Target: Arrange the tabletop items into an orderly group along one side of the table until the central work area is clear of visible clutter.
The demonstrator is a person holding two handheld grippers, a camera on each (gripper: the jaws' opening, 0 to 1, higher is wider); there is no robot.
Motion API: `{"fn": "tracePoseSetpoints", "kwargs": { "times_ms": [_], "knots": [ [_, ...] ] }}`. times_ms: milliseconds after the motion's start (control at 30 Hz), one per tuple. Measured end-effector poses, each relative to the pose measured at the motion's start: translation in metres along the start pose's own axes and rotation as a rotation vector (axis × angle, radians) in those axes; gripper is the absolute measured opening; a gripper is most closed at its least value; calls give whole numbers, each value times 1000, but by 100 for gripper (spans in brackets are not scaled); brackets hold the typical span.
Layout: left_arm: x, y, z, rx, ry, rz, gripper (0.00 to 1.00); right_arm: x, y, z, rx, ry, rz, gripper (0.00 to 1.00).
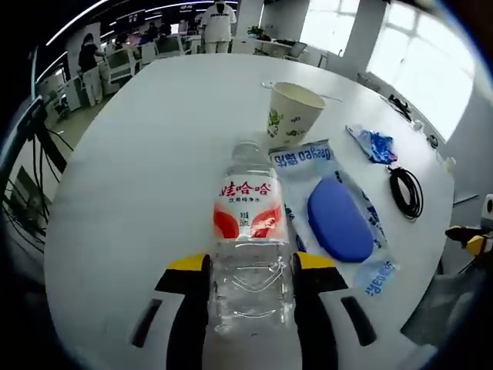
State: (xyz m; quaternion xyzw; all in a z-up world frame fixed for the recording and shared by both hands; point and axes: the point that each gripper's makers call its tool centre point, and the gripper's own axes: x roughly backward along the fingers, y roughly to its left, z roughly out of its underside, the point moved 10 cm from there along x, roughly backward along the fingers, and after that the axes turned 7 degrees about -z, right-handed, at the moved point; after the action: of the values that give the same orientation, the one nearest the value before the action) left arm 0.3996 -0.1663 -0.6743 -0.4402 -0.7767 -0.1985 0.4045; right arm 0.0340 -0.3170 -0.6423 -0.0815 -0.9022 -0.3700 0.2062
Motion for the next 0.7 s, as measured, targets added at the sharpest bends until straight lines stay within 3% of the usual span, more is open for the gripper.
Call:
{"fn": "tracePoseSetpoints", "kwargs": {
  "times_ms": [167, 267, 367, 500, 533, 700],
  "knots": [
    [2, 2, -4, -55, 55, -14, 43, 1, -2, 3, -16, -7, 6, 56],
    [-4, -1, -14, -5, 35, 13, 52, 3, -1, 5, -28, -13, 11, 56],
    [-12, -2, -24, 35, 63, 15, 60, 5, 0, 7, -29, -12, 18, 56],
    [-23, -2, -29, -5, 83, -27, 48, 10, 0, 7, -36, -26, 32, 56],
    [-24, -2, -33, -15, 58, -29, 45, 11, 1, 7, -35, -27, 35, 56],
    [-27, 3, -38, -17, 34, -20, 43, 13, 1, 9, -40, -32, 48, 55]
  ]
}}
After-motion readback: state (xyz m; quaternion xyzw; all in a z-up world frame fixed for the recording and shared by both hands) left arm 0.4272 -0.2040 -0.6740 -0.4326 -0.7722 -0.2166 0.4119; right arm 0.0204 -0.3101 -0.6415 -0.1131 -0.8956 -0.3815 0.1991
